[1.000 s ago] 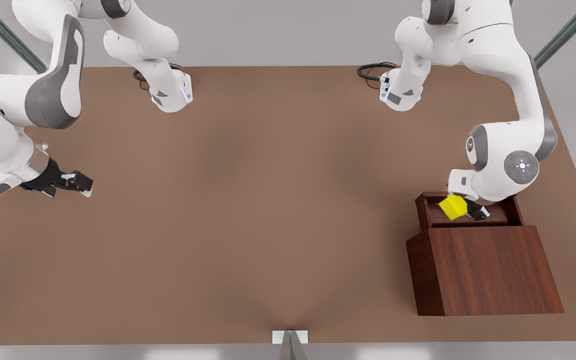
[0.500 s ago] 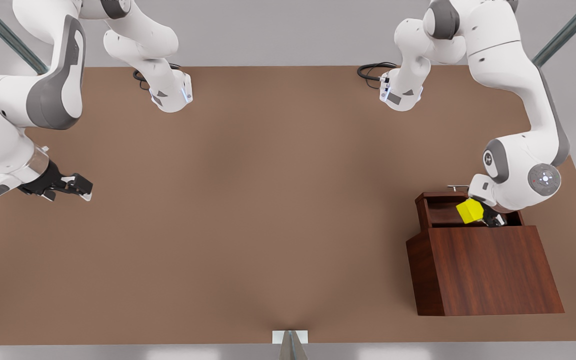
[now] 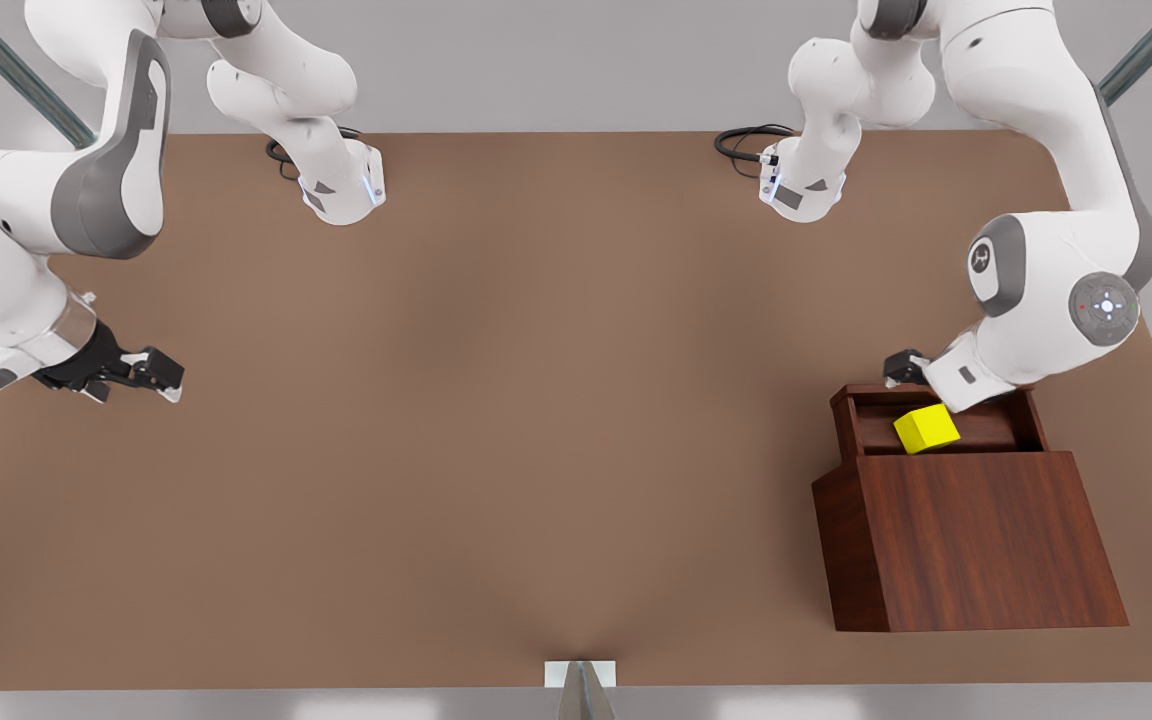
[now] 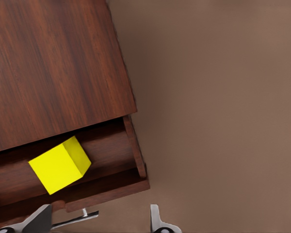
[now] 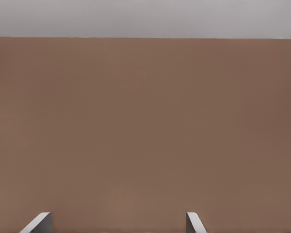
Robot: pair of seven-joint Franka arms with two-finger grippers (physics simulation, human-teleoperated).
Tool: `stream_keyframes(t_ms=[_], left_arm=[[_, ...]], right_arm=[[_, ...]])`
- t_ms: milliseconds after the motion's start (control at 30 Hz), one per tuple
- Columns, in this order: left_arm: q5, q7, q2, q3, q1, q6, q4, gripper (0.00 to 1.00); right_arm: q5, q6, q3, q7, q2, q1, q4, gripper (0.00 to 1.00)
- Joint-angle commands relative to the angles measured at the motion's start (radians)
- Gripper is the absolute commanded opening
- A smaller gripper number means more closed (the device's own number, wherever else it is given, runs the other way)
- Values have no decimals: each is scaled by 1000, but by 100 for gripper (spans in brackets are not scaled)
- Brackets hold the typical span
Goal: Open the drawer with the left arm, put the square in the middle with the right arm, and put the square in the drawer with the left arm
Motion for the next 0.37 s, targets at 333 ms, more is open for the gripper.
stream_keyframes(t_ms=[333], left_arm=[[253, -257, -90, -372, 268, 41, 34, 100]], right_arm=[[0, 0, 0, 2, -3, -8, 0, 100]])
